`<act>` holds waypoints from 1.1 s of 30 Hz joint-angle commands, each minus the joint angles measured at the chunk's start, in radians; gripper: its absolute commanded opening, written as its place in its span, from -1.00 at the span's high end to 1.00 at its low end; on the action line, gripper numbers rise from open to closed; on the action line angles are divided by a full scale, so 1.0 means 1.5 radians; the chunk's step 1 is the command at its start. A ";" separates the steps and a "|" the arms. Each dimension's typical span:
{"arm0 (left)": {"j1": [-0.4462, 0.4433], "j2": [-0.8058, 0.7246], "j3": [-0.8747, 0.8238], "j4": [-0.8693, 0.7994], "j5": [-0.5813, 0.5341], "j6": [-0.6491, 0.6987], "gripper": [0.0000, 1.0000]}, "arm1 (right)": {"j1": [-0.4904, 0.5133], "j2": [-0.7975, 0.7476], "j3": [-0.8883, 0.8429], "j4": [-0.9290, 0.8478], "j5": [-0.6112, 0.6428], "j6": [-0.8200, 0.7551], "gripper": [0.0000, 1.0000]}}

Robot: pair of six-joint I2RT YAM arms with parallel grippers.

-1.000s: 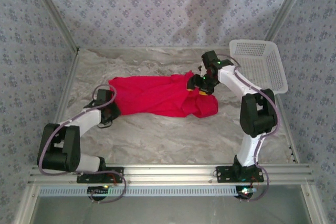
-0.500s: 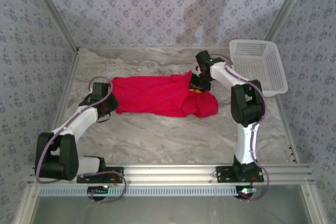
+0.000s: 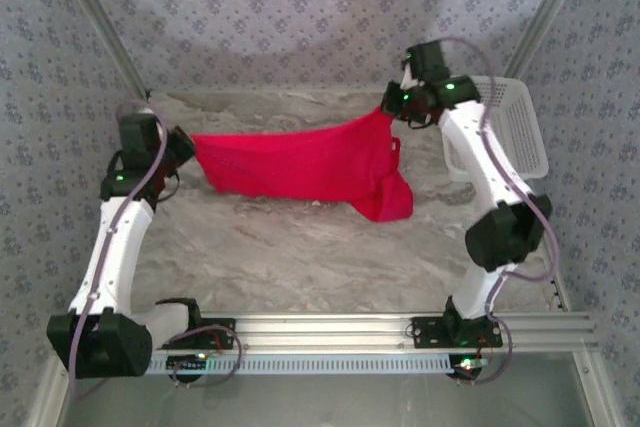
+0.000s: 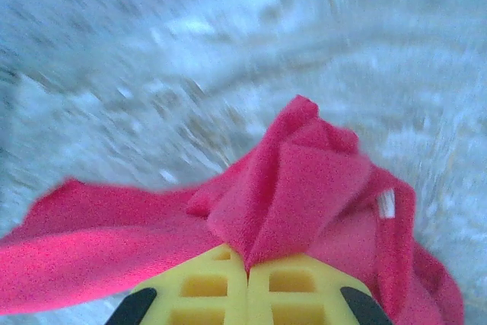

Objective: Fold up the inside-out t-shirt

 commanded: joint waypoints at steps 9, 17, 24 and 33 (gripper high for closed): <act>0.045 -0.043 0.282 -0.077 0.107 0.044 1.00 | -0.025 -0.141 0.265 -0.154 0.020 -0.009 1.00; 0.052 -0.033 0.461 -0.121 0.118 0.079 1.00 | -0.043 -0.180 0.372 -0.173 -0.004 0.003 1.00; 0.055 0.032 0.465 -0.142 0.120 0.121 1.00 | -0.051 -0.148 0.351 -0.144 -0.009 -0.002 1.00; 0.079 0.335 0.380 -0.043 0.181 0.118 1.00 | -0.055 0.053 0.267 -0.062 -0.014 0.000 1.00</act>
